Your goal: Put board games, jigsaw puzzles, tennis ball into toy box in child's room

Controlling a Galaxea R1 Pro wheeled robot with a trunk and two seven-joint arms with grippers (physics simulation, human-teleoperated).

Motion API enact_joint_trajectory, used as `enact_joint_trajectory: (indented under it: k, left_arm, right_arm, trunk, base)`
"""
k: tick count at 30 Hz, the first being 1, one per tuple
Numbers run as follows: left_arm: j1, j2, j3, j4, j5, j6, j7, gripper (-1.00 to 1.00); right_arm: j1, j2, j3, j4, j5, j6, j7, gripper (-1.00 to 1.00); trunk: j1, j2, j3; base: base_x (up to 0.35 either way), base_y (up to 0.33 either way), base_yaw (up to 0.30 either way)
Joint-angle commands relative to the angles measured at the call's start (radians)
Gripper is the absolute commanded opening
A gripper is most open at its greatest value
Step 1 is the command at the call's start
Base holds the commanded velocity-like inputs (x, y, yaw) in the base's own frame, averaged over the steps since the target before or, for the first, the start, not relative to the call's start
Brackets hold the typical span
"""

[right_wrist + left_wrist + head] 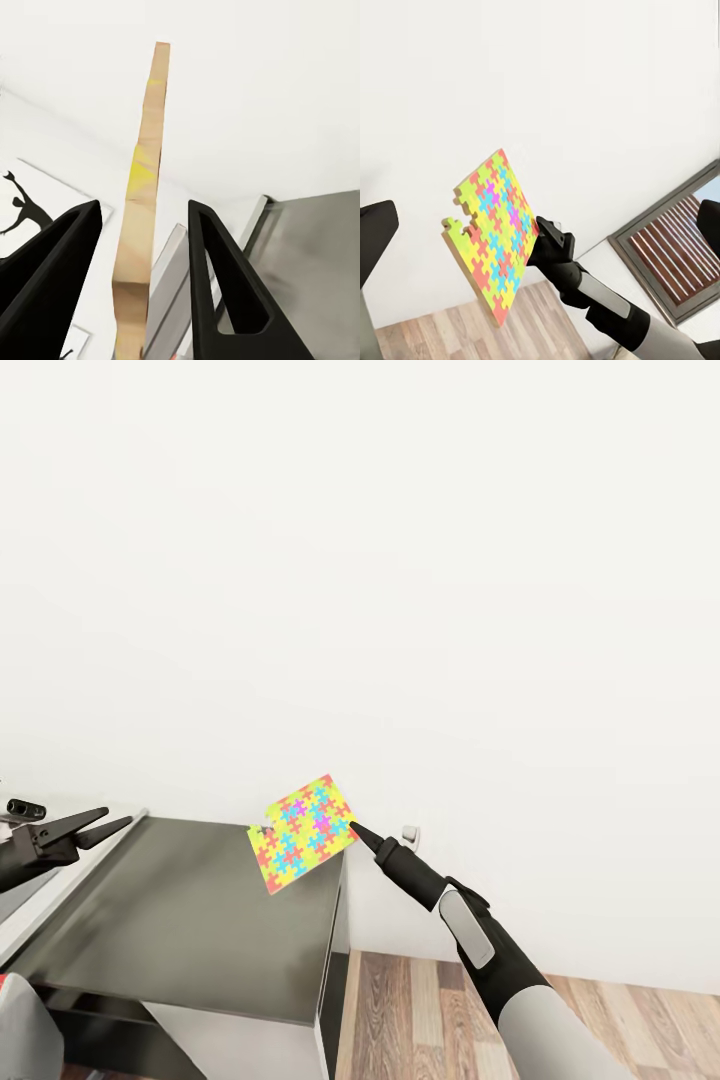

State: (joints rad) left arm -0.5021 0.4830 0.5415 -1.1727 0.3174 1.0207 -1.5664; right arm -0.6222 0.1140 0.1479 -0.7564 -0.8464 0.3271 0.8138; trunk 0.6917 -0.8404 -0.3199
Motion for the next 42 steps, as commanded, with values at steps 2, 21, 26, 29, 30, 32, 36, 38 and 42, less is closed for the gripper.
enact_joint_trajectory:
  k: [2, 21, 26, 29, 30, 32, 36, 38, 42]
  left_arm:
    - [-0.001, 0.000, 0.000, 0.000, -0.001, 0.011, -0.004, 1.00]
    - [-0.001, 0.000, 0.000, 0.000, -0.001, 0.010, -0.004, 1.00]
    - [0.000, 0.000, 0.000, 0.000, -0.001, 0.010, -0.004, 1.00]
    - [0.000, 0.000, 0.000, -0.001, -0.001, 0.010, -0.004, 1.00]
    - [0.000, 0.000, 0.000, 0.000, -0.001, 0.010, -0.004, 1.00]
    - [0.000, 0.000, 0.000, -0.001, -0.001, 0.010, -0.004, 1.00]
    - [0.000, 0.000, 0.000, 0.000, -0.001, 0.010, -0.004, 1.00]
    - [0.000, 0.000, 0.000, 0.000, -0.001, 0.010, -0.004, 1.00]
    - [0.000, 0.001, 0.001, 0.000, -0.002, 0.010, -0.004, 1.00]
  right_arm:
    - [-0.001, 0.001, 0.001, 0.000, -0.011, 0.009, 0.001, -1.00]
    - [-0.001, 0.000, 0.001, 0.000, -0.011, 0.009, 0.001, -1.00]
    - [-0.001, 0.000, 0.001, 0.000, -0.010, 0.009, 0.000, -1.00]
    - [-0.001, 0.000, 0.001, 0.000, -0.010, 0.010, -0.001, -1.00]
    - [-0.001, -0.001, 0.001, 0.000, -0.010, 0.010, 0.000, -1.00]
    - [-0.001, -0.001, 0.000, 0.000, -0.010, 0.010, 0.000, -1.00]
    - [-0.001, -0.002, 0.000, 0.000, -0.010, 0.010, -0.001, -1.00]
    - [-0.001, -0.002, 0.000, 0.000, -0.011, 0.010, -0.001, -1.00]
    - [-0.001, -0.001, 0.000, 0.000, -0.010, 0.010, -0.001, -1.00]
  trunk:
    - [0.000, -0.001, 0.002]
    - [0.000, -0.001, 0.032]
    - [0.000, -0.001, 0.034]
    - [0.000, -0.001, 0.034]
    - [0.000, -0.001, 0.034]
    - [0.000, -0.001, 0.034]
    - [0.000, -0.001, 0.034]
    - [0.000, -0.001, 0.034]
    - [0.000, -0.001, 0.034]
  base:
    - [-0.106, 0.000, 0.000]
    - [-0.068, 0.019, 0.000]
    - [-0.003, 0.001, 0.000]
    - [-0.061, 0.000, 0.000]
    - [-0.084, 0.000, 0.000]
    - [-0.048, 0.000, 0.000]
    - [-0.009, 0.000, 0.000]
    - [-0.001, 0.000, 0.000]
    - [0.000, 0.000, 0.000]
